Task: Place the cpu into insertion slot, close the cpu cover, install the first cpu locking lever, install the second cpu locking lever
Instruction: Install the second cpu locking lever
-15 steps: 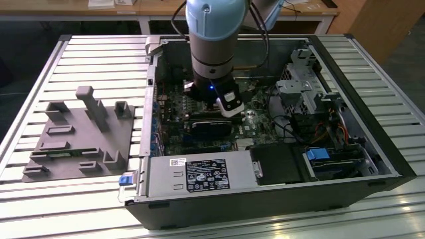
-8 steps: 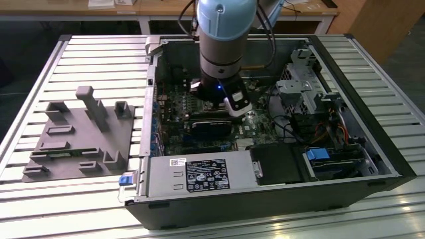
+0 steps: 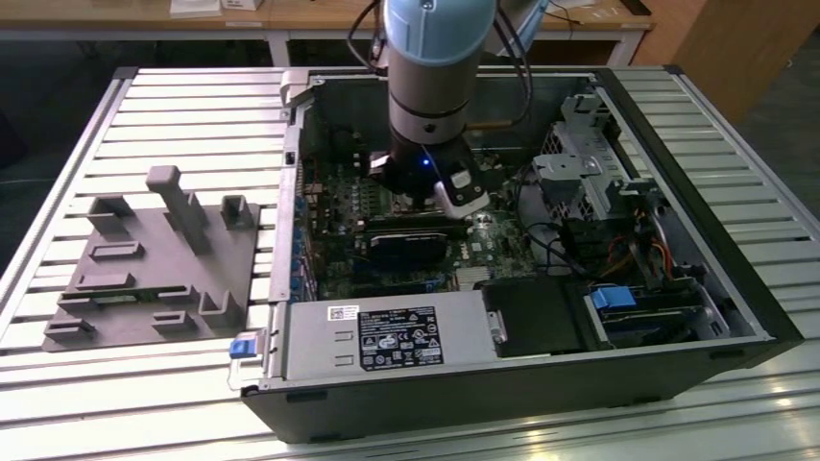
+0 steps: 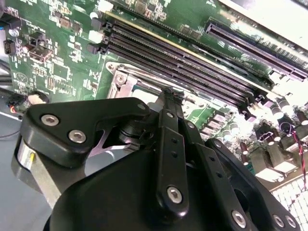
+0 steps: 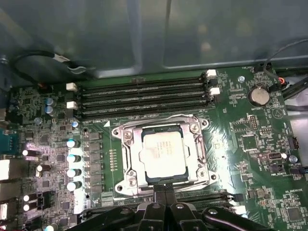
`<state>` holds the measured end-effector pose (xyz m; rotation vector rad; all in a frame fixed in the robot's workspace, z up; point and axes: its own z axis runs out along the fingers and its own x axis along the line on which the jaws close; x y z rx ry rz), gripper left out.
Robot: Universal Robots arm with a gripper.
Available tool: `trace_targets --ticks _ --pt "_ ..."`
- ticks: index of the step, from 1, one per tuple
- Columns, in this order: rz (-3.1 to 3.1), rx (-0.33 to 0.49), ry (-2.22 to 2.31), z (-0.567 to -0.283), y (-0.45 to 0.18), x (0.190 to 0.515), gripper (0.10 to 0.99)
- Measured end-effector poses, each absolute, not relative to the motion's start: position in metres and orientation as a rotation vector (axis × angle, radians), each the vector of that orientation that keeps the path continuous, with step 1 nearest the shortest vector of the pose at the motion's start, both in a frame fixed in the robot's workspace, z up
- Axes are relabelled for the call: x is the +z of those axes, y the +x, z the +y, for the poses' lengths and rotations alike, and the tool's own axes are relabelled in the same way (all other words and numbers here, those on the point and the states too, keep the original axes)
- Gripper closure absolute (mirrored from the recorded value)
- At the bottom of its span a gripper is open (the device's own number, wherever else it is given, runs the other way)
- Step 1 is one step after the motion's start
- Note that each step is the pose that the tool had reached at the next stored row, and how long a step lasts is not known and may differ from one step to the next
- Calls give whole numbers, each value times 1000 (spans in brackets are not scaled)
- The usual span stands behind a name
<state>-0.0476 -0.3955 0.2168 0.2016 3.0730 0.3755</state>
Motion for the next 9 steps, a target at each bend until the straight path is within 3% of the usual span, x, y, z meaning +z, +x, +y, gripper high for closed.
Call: trace_targets --ticks 9 --pt "3081 288 201 -381 -39 217 984"
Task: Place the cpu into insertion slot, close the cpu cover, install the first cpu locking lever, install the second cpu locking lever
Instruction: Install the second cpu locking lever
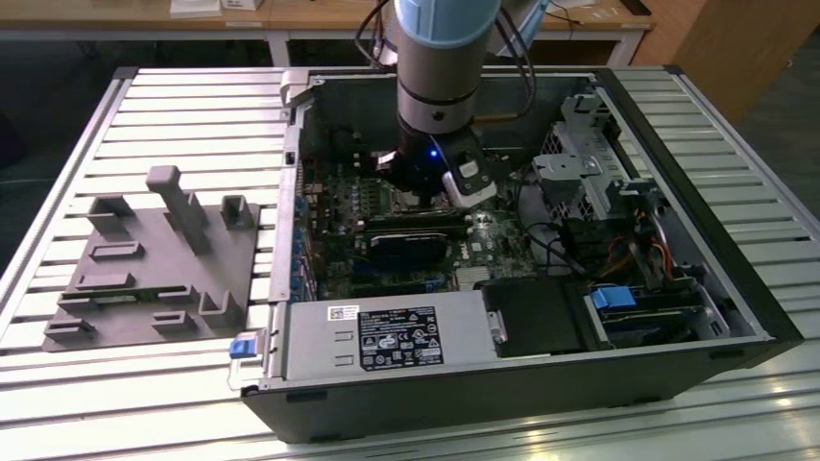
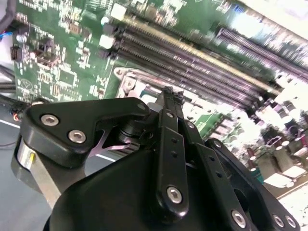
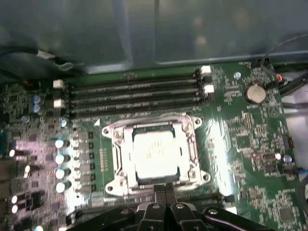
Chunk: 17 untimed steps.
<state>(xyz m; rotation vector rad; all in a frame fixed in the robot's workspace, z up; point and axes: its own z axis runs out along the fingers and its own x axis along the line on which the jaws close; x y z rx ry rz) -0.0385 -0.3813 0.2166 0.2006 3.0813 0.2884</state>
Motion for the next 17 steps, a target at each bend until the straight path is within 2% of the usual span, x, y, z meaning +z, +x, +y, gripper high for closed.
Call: trace_targets --ticks 4,10,17 --pt "3083 256 200 -366 -38 216 984" --pt "3085 154 197 -350 -38 216 984" --pt "3085 146 197 -343 -38 222 984"
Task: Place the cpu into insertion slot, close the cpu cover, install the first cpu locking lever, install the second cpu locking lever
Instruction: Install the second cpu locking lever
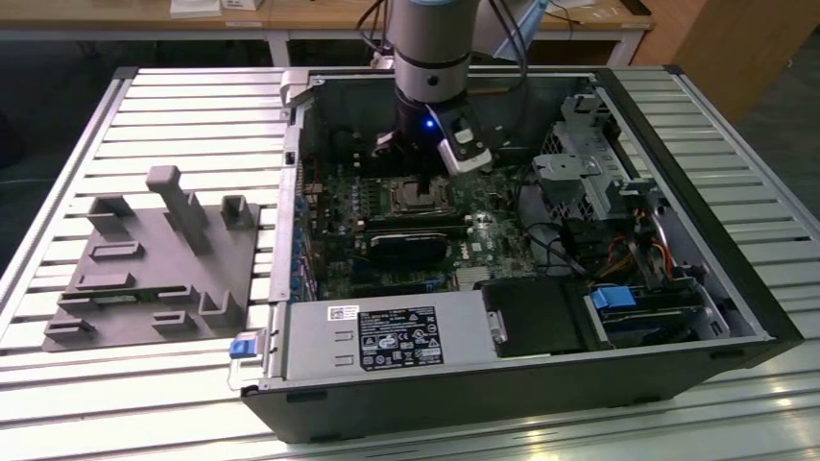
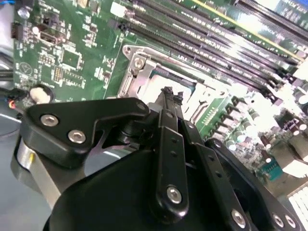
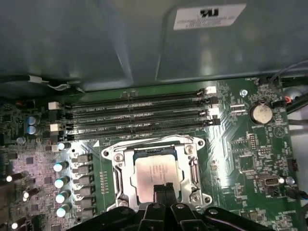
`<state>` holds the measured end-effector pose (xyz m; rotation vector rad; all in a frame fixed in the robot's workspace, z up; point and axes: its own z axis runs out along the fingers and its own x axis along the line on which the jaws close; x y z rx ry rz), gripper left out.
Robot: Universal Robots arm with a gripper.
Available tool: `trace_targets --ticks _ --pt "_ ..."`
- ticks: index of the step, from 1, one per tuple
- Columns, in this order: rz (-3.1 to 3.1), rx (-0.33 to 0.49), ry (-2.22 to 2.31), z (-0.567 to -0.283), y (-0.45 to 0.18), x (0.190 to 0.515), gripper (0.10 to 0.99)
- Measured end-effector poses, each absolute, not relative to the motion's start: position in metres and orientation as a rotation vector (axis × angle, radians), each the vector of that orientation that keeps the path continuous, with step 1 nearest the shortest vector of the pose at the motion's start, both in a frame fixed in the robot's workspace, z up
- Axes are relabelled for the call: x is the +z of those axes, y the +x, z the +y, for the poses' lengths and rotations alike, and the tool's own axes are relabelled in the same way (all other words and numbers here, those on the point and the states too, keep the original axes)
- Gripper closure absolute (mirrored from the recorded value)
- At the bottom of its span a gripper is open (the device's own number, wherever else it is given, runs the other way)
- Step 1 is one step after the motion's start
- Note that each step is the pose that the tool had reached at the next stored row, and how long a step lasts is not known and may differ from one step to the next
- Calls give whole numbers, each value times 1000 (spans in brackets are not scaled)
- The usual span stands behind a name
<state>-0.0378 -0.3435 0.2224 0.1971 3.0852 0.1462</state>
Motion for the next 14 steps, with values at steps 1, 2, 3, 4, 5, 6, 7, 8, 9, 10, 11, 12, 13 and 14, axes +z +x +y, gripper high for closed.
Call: trace_targets --ticks 1,2,3,4,5,6,7,8,9,10,11,12,13,14 --pt "3085 146 197 -343 -38 225 984" --pt "3085 146 197 -343 -38 228 984" --pt "3085 146 197 -343 -38 231 984" --pt "3084 146 197 -343 -38 234 984" --pt "3084 146 197 -343 -38 237 984" --pt "3084 146 197 -343 -38 239 984" --pt "3084 146 197 -343 -38 240 984" --pt "3084 146 197 -343 -38 240 984" --pt "3084 146 197 -343 -38 241 984" --pt "3084 146 197 -343 -38 241 984" --pt "3084 146 197 -343 -38 241 984" --pt "3084 145 197 -343 -38 241 984" --pt "3084 145 197 -343 -38 241 984" --pt "3084 145 197 -343 -38 241 984"
